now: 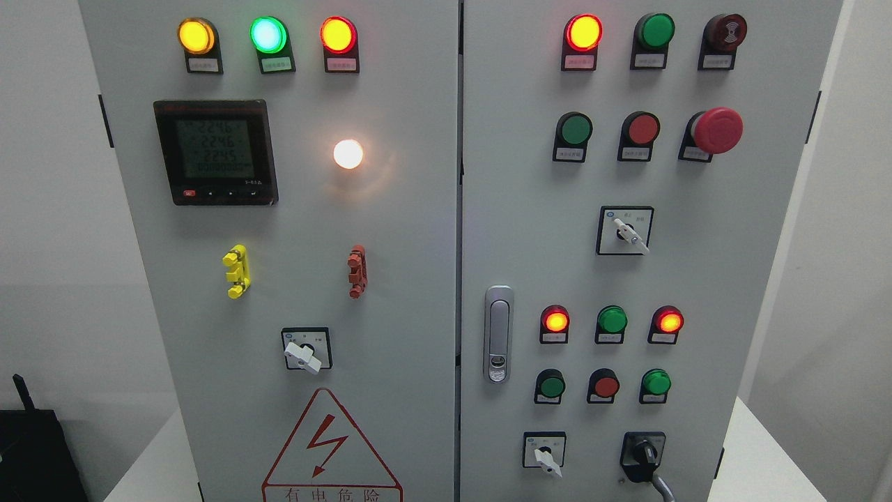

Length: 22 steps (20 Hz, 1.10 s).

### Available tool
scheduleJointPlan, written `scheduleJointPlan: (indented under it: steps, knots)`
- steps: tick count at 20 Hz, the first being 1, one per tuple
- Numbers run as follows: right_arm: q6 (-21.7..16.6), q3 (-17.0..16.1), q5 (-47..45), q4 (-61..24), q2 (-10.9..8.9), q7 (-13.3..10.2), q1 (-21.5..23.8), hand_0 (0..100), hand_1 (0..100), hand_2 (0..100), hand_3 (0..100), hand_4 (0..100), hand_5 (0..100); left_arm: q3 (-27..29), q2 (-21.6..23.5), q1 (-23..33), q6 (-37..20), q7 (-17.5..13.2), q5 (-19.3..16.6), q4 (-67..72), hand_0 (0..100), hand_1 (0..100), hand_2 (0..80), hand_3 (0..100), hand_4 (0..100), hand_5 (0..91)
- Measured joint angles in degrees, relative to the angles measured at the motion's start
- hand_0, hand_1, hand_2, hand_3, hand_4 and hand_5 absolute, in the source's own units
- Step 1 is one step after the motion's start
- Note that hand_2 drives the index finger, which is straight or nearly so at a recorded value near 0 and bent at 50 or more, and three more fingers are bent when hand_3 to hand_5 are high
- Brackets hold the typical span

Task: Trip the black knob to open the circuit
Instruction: 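Raise the right hand up to the black rotary knob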

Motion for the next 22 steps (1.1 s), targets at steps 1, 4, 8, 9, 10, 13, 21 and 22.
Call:
scheduleJointPlan:
  steps: [1, 4, 8, 9, 10, 13, 21, 22]
  knots:
    - [0.0, 0.0, 0.1, 0.0, 0.0, 0.0, 0.0, 0, 0, 0, 100, 100, 100, 0.0, 0.0, 0.0, 0.0, 0.0, 0.0, 0.0, 12, 39, 0.0, 0, 0, 0.0]
    - [0.0, 0.1, 0.4, 0.0, 0.0, -0.1, -0.1, 0, 0, 0, 100, 100, 100, 0.0, 0.0, 0.0, 0.0, 0.0, 0.0, 0.0, 12, 39, 0.0, 0, 0, 0.0]
    - [0.1, 0.5, 0.5, 0.0, 0.0, -0.5, -0.1, 0, 0, 1, 100, 100, 100, 0.0, 0.0, 0.0, 0.0, 0.0, 0.0, 0.0, 12, 39, 0.0, 0, 0, 0.0]
    - [0.1, 0.5, 0.5, 0.0, 0.02, -0.5, -0.1, 0, 0, 1, 100, 100, 100, 0.0, 0.0, 0.0, 0.0, 0.0, 0.0, 0.0, 12, 39, 0.0, 0, 0, 0.0]
    - [0.1, 0.5, 0.5, 0.0, 0.02, -0.5, -0.1, 0, 0, 1, 100, 100, 100, 0.0, 0.0, 0.0, 0.0, 0.0, 0.0, 0.0, 12, 39, 0.0, 0, 0, 0.0]
    - [0.1, 0.5, 0.5, 0.0, 0.02, -0.5, -0.1, 0, 0, 1, 100, 100, 100, 0.0, 0.0, 0.0, 0.0, 0.0, 0.0, 0.0, 12, 39, 0.0, 0, 0, 0.0]
    - [0.1, 1.0, 0.5, 0.0, 0.04, -0.7, -0.3, 0, 0, 1, 100, 100, 100, 0.0, 0.0, 0.0, 0.0, 0.0, 0.0, 0.0, 12, 39, 0.0, 0, 0, 0.0]
    - [0.1, 1.0, 0.5, 0.0, 0.04, -0.7, -0.4, 0, 0, 1, 100, 100, 100, 0.0, 0.0, 0.0, 0.0, 0.0, 0.0, 0.0, 12, 39, 0.0, 0, 0, 0.0]
